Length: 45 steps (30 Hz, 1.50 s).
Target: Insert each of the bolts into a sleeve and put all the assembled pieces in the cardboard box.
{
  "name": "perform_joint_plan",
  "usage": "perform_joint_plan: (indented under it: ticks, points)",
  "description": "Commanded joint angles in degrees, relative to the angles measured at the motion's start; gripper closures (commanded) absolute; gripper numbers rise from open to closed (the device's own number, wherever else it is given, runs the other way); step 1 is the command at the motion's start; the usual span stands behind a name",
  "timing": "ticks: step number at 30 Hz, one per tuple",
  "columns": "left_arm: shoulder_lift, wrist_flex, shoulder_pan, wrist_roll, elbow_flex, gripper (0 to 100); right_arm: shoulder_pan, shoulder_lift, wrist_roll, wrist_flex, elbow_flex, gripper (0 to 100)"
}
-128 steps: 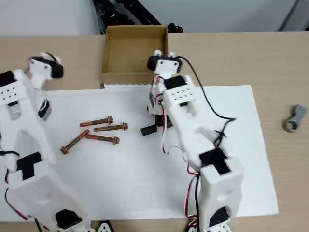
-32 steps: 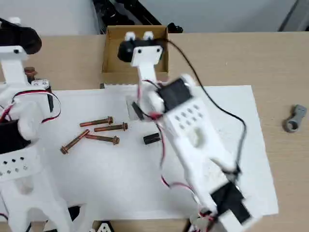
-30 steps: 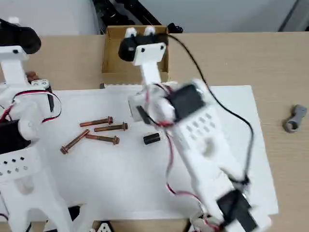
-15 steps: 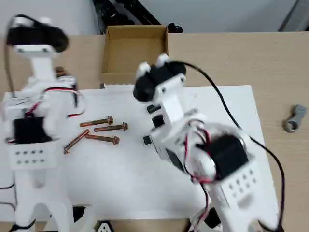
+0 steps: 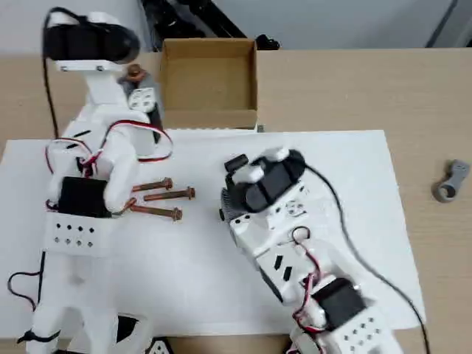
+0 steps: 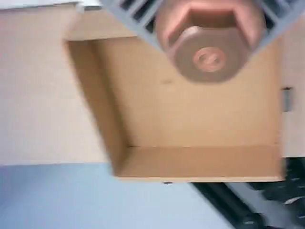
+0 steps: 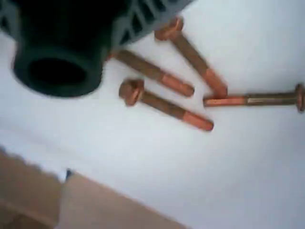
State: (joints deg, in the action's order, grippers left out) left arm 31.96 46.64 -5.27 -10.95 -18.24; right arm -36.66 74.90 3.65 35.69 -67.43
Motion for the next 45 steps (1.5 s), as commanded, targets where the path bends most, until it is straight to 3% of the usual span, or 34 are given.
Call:
perform_joint_plan:
  ticks: [1,5,11,17,20,26,37,45]
  points:
    - [1.9,-1.3,-2.7,-0.3,1.2,99,-0.3,1.7,-0.4,-11.1,-4.3,99.5]
    - [1.9,5.1,-7.8,-1.1,2.9,99,-0.4,1.7,-0.4,-16.2,-7.7,99.5]
    - [1.9,17.5,-9.9,-10.5,14.0,99,-0.3,2.2,-0.7,-23.6,-13.2,99.5]
    - [1.9,22.2,-13.9,-11.3,16.4,99,-0.5,1.8,-0.7,-29.2,-16.4,99.5]
    - [2.0,23.3,-16.6,-15.4,16.4,99,-0.5,1.8,-0.7,-29.6,-16.4,99.5]
    - [6.9,21.9,-19.1,-16.1,13.7,100,-0.5,1.8,-0.4,-29.6,-16.4,99.5]
    - [16.4,6.5,-19.2,-13.7,-6.8,100,-0.6,2.2,-0.4,-29.6,-16.1,99.5]
    - [15.2,1.5,-19.3,-8.4,-7.9,100,-4.1,2.2,-0.4,-29.5,-16.2,99.5]
